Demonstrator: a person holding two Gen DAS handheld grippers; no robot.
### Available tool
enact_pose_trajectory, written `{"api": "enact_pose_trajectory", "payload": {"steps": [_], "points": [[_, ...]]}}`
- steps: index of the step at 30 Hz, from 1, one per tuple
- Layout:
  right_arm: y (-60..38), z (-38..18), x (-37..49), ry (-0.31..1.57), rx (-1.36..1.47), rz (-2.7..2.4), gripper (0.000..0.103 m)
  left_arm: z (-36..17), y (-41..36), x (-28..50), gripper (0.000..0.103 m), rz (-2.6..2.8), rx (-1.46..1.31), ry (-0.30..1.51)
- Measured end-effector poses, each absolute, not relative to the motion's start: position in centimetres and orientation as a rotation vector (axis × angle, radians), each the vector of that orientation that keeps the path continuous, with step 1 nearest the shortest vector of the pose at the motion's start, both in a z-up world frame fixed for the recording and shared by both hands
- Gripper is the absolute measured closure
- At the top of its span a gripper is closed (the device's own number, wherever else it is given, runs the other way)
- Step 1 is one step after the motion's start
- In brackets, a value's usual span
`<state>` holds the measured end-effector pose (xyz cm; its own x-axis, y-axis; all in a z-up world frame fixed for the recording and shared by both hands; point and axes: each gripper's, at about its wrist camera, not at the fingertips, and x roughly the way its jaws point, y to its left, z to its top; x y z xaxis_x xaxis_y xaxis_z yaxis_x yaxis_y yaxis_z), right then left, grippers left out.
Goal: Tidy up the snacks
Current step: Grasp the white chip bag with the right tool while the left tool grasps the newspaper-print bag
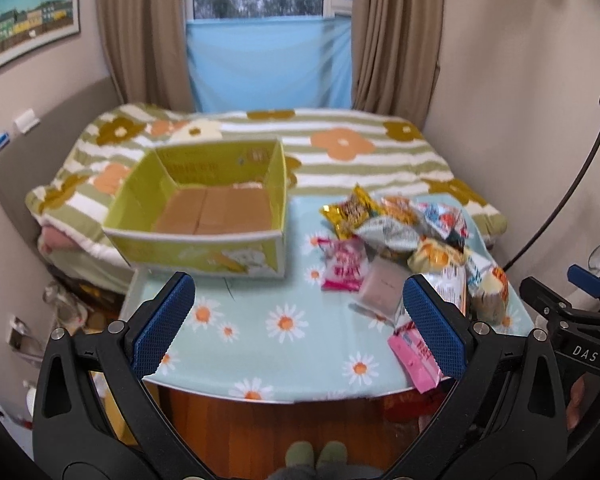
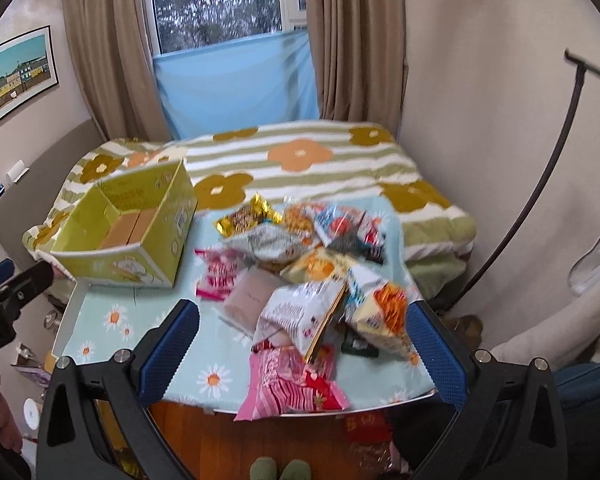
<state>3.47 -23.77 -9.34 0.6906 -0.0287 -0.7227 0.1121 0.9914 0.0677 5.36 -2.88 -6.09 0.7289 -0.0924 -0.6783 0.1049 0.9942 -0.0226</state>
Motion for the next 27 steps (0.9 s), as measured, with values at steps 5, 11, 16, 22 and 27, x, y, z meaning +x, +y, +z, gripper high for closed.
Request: {"api": "enact_pose_trajectory", "payload": {"steps": [5, 11, 16, 22, 27], "points": [[-24.5, -12.0, 4.8, 0.876, 0.169, -0.056, 0.000, -8.5, -4.0, 6.7, 0.000, -0.149, 0.058, 0.804], [-24.9, -14.3, 6.6, 0.930, 0.241, -0.072, 0.000, -10.5, -5.3, 10.1, 0.000, -0.219, 0.104, 0.848], [-25.4, -16.1, 8.7, 0.978, 0.314, -0.124, 0.000, -11.8, -7.3, 14.9, 0.000, -0.333, 0.163, 0.886], [-25.5, -19.0, 11.3, 1.051, 0.381, -0.183, 0.000, -13.2, -10.5, 21.2, 0.000, -0.484, 0.217, 0.937], [-25.4, -20.8, 12.9, 1.083, 0.415, -0.247, 0.000, -15.7, -14.6, 25.2, 0.000, -0.626, 0.299, 1.013]]}}
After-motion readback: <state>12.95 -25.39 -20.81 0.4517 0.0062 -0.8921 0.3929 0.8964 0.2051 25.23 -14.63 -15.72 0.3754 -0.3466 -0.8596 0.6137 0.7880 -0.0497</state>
